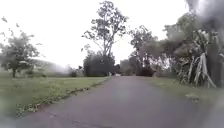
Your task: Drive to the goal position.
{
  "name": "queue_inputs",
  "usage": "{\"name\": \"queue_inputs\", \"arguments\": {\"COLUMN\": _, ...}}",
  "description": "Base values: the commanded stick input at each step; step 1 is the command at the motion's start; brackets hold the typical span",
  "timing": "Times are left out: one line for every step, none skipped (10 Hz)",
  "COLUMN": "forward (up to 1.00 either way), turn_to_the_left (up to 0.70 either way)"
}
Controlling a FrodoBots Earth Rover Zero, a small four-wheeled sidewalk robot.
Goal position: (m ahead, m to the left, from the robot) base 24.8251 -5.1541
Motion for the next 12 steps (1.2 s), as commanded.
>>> {"name": "queue_inputs", "arguments": {"forward": 0.85, "turn_to_the_left": 0.00}}
{"name": "queue_inputs", "arguments": {"forward": 0.85, "turn_to_the_left": 0.00}}
{"name": "queue_inputs", "arguments": {"forward": 0.85, "turn_to_the_left": 0.00}}
{"name": "queue_inputs", "arguments": {"forward": 0.85, "turn_to_the_left": 0.00}}
{"name": "queue_inputs", "arguments": {"forward": 0.85, "turn_to_the_left": 0.00}}
{"name": "queue_inputs", "arguments": {"forward": 0.85, "turn_to_the_left": 0.00}}
{"name": "queue_inputs", "arguments": {"forward": 0.85, "turn_to_the_left": 0.00}}
{"name": "queue_inputs", "arguments": {"forward": 0.85, "turn_to_the_left": 0.00}}
{"name": "queue_inputs", "arguments": {"forward": 0.85, "turn_to_the_left": 0.00}}
{"name": "queue_inputs", "arguments": {"forward": 0.85, "turn_to_the_left": 0.00}}
{"name": "queue_inputs", "arguments": {"forward": 0.81, "turn_to_the_left": 0.00}}
{"name": "queue_inputs", "arguments": {"forward": 0.55, "turn_to_the_left": 0.00}}
